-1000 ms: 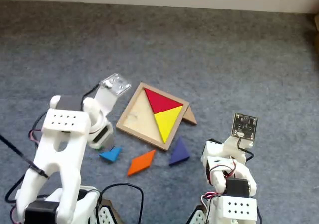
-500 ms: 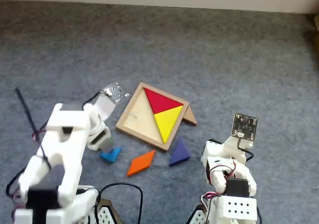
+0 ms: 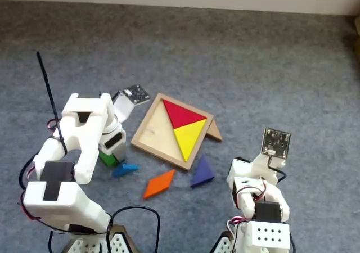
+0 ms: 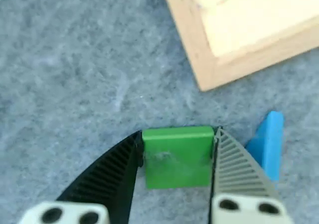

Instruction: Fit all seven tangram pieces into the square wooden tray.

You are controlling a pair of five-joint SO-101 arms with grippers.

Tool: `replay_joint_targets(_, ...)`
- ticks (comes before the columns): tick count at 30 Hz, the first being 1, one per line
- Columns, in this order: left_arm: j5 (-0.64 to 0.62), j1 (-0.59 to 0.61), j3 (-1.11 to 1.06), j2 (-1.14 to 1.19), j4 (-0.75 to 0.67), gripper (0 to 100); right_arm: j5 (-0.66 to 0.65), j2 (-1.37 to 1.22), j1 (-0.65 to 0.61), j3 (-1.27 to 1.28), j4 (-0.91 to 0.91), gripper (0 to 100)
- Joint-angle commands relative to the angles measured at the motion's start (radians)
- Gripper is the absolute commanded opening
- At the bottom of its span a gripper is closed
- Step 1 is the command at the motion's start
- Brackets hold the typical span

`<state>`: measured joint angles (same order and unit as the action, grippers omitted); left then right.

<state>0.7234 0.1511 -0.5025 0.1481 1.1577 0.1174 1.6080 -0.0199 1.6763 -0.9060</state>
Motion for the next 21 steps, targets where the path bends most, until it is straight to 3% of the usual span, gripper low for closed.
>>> replay_joint_targets(1,0.015,0.018,0.105,-0.024,0.095,13,-0.008,0.015,0.012,0.102,0.013,1.2)
replay_joint_targets(5,0.014,-0.005,0.154,-0.133,0.175,13,-0.008,0.015,0.012,0.102,0.013,1.2)
replay_joint_targets(10,-0.035,-0.131,0.162,-0.236,0.183,13,-0.008,0.015,0.012,0.102,0.013,1.2)
replay_joint_targets(15,-0.117,-0.309,0.176,-0.213,0.157,13,-0.008,0.015,0.012,0.102,0.013,1.2)
replay_joint_targets(21,-0.141,-0.403,0.297,-0.053,0.104,13,-0.008,0.015,0.013,0.102,0.013,1.2)
